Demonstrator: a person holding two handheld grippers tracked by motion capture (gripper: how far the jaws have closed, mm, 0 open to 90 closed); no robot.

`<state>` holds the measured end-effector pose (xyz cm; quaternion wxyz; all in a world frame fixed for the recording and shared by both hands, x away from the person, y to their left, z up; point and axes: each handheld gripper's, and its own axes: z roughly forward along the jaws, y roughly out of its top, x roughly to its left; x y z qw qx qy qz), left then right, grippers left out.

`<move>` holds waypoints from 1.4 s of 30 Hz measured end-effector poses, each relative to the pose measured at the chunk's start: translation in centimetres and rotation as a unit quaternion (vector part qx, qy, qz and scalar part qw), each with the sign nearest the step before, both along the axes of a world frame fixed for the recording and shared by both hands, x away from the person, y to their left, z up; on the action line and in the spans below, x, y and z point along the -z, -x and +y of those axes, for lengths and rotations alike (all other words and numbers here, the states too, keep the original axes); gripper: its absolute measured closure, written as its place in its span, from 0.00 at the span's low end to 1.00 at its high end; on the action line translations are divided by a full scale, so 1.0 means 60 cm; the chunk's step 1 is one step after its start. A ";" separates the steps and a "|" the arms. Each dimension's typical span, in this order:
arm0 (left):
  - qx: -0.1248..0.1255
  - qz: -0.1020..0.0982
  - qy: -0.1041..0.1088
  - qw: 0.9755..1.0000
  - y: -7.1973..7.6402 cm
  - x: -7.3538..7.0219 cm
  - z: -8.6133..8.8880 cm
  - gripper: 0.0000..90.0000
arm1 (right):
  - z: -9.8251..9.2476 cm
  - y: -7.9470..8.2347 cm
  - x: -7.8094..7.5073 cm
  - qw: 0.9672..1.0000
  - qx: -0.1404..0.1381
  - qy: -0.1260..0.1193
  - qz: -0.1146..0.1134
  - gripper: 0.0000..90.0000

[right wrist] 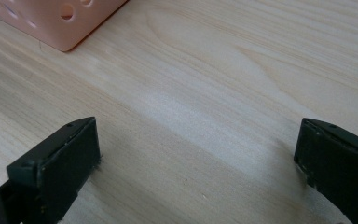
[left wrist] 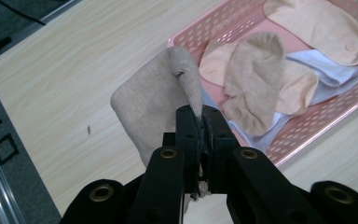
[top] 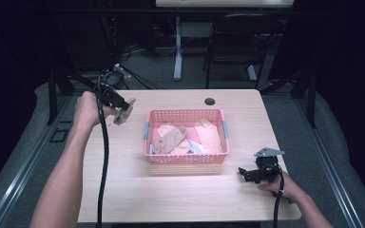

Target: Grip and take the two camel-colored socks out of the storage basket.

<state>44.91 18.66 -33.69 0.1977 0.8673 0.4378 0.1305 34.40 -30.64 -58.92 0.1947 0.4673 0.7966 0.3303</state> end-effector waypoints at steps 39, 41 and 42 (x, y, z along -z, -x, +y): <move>-0.088 0.041 0.025 0.995 0.041 0.115 0.173 0.96 | 0.000 0.000 -0.001 1.000 -0.002 0.001 0.002 0.00; -0.093 0.046 0.028 0.994 0.041 0.129 0.178 0.96 | 0.000 0.000 -0.001 1.000 -0.001 0.000 0.002 0.00; -0.094 0.049 0.028 0.994 0.040 0.137 0.181 0.96 | 0.000 0.000 -0.001 1.000 -0.001 0.000 0.002 0.00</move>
